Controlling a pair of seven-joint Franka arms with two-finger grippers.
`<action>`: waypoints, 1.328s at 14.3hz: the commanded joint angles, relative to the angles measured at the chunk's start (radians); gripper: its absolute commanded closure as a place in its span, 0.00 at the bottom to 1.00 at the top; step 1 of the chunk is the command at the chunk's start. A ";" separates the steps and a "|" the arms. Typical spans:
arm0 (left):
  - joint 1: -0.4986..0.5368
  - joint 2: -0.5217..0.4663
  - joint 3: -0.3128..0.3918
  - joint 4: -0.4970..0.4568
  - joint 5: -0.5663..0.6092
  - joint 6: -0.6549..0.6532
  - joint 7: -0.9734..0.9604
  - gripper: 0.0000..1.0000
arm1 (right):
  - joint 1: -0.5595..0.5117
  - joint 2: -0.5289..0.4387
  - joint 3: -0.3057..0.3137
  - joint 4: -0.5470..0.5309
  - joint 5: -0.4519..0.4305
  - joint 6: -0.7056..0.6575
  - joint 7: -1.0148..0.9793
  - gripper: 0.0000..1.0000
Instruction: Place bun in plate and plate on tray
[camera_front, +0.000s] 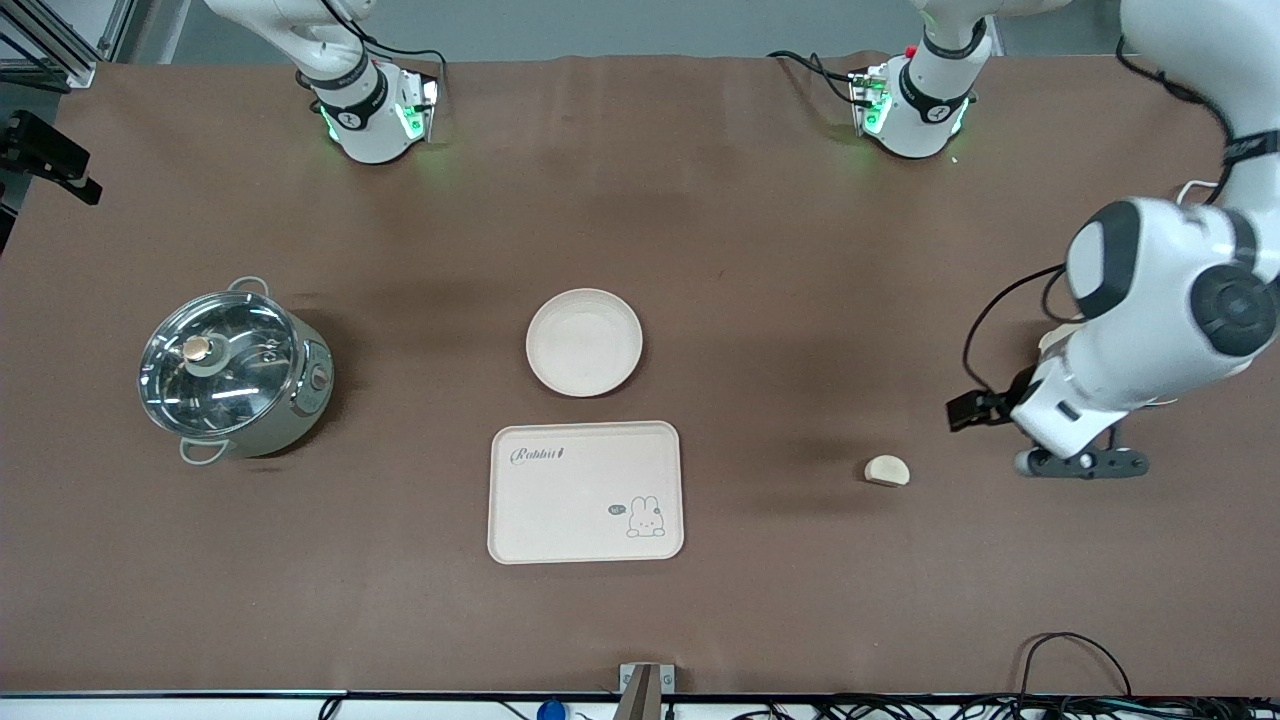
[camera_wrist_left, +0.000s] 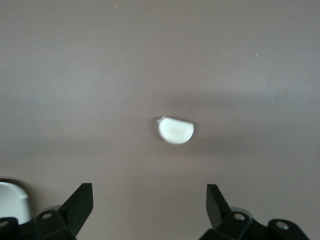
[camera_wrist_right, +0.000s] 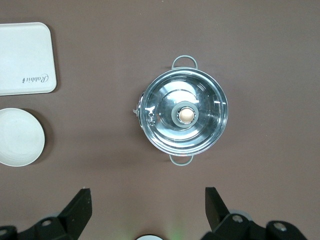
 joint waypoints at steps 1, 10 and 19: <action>-0.033 0.091 -0.002 0.008 -0.003 0.098 -0.176 0.00 | -0.010 -0.007 0.004 -0.016 0.000 0.000 -0.003 0.00; -0.048 0.279 0.008 0.009 0.110 0.246 -0.636 0.08 | -0.011 -0.008 0.003 -0.082 0.001 -0.043 0.005 0.00; -0.047 0.346 0.008 0.011 0.109 0.346 -0.738 0.67 | 0.006 0.000 0.006 -0.175 0.032 0.001 0.006 0.00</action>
